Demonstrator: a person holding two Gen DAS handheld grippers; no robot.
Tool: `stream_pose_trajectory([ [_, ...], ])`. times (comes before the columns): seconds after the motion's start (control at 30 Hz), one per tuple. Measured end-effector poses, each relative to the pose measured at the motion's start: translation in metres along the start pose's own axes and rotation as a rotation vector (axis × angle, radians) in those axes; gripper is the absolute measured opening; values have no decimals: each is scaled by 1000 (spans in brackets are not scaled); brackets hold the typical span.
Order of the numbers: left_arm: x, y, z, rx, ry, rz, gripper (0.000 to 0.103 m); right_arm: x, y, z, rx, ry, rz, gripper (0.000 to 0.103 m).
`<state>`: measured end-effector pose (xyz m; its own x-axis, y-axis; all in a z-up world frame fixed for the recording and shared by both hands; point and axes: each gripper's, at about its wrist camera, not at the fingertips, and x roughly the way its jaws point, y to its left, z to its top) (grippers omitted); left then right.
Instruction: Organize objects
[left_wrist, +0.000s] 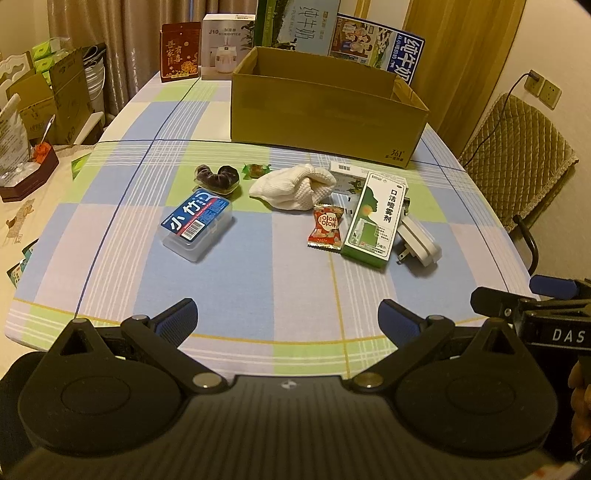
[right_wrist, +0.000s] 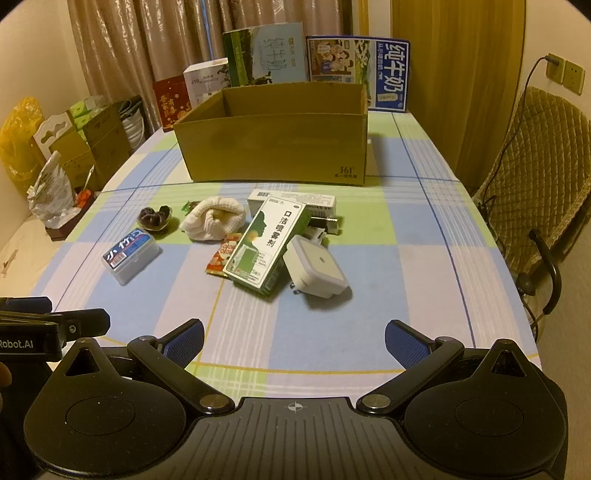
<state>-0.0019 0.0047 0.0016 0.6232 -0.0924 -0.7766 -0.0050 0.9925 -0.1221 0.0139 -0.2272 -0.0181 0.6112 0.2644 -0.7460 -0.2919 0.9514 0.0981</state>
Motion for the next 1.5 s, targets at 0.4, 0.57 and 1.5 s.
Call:
stream_pose_trajectory([
  [0.4, 0, 0, 1, -3, 4, 0, 102, 1, -1, 0, 4, 5, 4, 101],
  [0.57, 1, 0, 1, -5, 3, -1, 102, 1, -1, 0, 4, 5, 4, 101],
  [1.5, 8, 3, 7, 2, -14, -8, 102, 14, -18, 4, 28, 23, -1, 101],
])
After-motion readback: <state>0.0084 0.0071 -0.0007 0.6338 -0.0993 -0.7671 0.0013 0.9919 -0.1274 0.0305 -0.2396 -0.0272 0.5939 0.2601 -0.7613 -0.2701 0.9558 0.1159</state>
